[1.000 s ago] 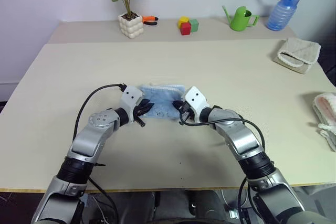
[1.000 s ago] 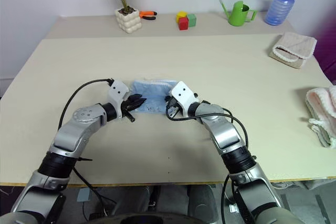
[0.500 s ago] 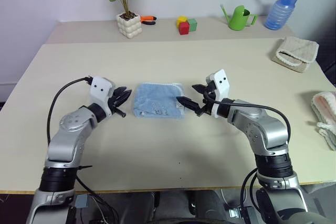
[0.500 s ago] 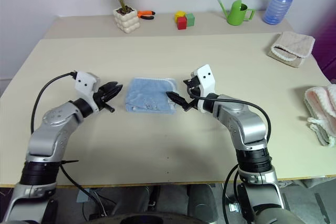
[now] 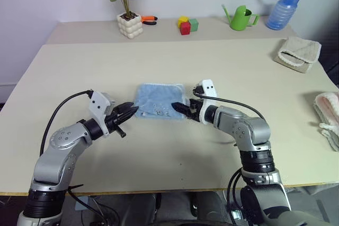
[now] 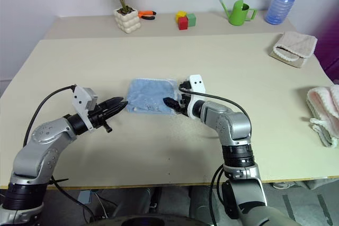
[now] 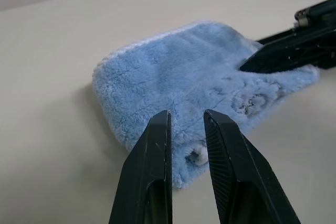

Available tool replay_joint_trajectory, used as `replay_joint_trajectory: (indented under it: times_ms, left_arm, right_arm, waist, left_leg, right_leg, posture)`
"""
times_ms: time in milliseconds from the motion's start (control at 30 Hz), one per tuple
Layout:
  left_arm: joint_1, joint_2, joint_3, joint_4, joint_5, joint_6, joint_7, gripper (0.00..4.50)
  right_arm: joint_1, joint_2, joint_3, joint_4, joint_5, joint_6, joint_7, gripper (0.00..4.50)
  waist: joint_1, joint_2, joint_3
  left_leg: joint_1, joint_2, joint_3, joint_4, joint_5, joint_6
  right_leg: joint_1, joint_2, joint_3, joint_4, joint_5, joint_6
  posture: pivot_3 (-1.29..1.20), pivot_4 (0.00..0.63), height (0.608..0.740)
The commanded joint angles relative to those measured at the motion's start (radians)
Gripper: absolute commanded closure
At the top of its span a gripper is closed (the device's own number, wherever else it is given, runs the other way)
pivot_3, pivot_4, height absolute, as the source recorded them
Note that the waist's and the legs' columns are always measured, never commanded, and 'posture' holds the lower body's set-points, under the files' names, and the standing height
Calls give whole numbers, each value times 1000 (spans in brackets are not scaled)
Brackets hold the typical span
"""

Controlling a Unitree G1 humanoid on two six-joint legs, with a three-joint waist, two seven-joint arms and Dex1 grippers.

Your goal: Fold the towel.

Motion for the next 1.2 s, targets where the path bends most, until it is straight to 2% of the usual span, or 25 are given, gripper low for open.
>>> replay_joint_trajectory:
  times_ms: [33, 133, 233, 333, 400, 567, 700, 767, 900, 1067, 1167, 1200]
  left_arm:
    - [4, -6, 13, -44, -10, 1, 17, 3554]
    - [6, -11, 9, -52, -10, 5, 28, 3554]
    - [1, -18, -1, -55, -9, 8, 37, 3554]
    - [-18, -28, -18, -40, -5, 3, 38, 3554]
    - [-43, -38, -34, -12, -2, -4, 30, 3554]
    - [-119, -64, -92, 70, 15, -27, -6, 3554]
    - [-184, -90, -130, 135, 31, -49, -36, 3554]
    - [-218, -105, -148, 173, 37, -62, -52, 3554]
    - [-253, -130, -178, 225, 55, -84, -80, 3554]
    - [-274, -153, -203, 266, 73, -106, -100, 3554]
    - [-281, -165, -212, 286, 82, -119, -106, 3554]
    - [-283, -168, -213, 291, 85, -122, -107, 3554]
  right_arm:
    - [-40, 17, -28, -17, 40, 9, -6, 2890]
    - [-50, 18, -74, -33, 67, 25, -23, 4470]
    - [-58, 16, -129, -73, 95, -1, -42, 4470]
    - [-85, 4, -288, -108, 142, -36, -119, 4470]
    - [-99, -41, -418, -119, 163, -63, -186, 4470]
    - [-61, -135, -647, -149, 207, -75, -315, 4470]
    - [-1, -123, -796, -206, 235, -13, -487, 4470]
    - [62, -82, -862, -266, 255, 43, -577, 4470]
    - [160, -29, -895, -381, 297, 123, -658, 4470]
    - [186, -32, -913, -425, 337, 134, -701, 4470]
    - [183, -44, -938, -429, 382, 134, -718, 3475]
    - [192, -62, -932, -434, 382, 131, -714, 2998]
  waist:
    - [-4, 0, 0]
    - [-6, 0, 0]
    - [-4, 0, 0]
    - [-3, 1, 0]
    - [1, 1, 0]
    - [17, 1, 1]
    - [15, 1, 1]
    - [15, 2, 0]
    - [13, 4, 0]
    - [10, 5, 0]
    - [12, 5, 0]
    - [12, 5, 0]
  left_leg:
    - [0, 0, 0, 0, 0, 0]
    - [0, 0, 0, 0, 0, 0]
    - [0, 0, 0, 0, 0, 0]
    - [0, 0, 0, 0, 0, 0]
    - [-1, 0, 0, 0, 0, 0]
    - [-1, -1, 0, 0, 0, 1]
    - [-1, 0, 1, 0, 0, 1]
    - [-1, 0, 2, 0, 0, 1]
    - [-1, 0, 2, 0, 0, 1]
    - [0, 0, 3, 0, 0, 1]
    - [0, 0, 3, 0, -1, 2]
    - [0, 0, 3, 0, -1, 2]
  right_leg:
    - [0, 0, 0, 0, 0, 0]
    - [0, 0, 0, 0, 0, 0]
    - [0, 0, 0, 0, 0, 0]
    - [0, 0, 0, 0, 0, 0]
    - [0, 0, 0, 0, 0, 0]
    - [0, 0, 0, -1, 0, 0]
    - [0, 0, 0, 0, 0, 0]
    - [0, 0, 0, 0, 0, 0]
    - [0, 0, 1, 0, 0, 0]
    - [0, 0, 2, 1, 0, 0]
    - [0, 0, 2, 1, 0, 0]
    - [0, 0, 2, 0, 0, 0]
  posture:
    - [0, 150, 732]
    - [0, 150, 732]
    - [0, 150, 732]
    - [0, 150, 732]
    - [0, 150, 732]
    - [0, 150, 732]
    - [0, 150, 732]
    - [0, 150, 732]
    - [0, 150, 732]
    - [0, 150, 732]
    - [0, 150, 732]
    - [0, 150, 732]
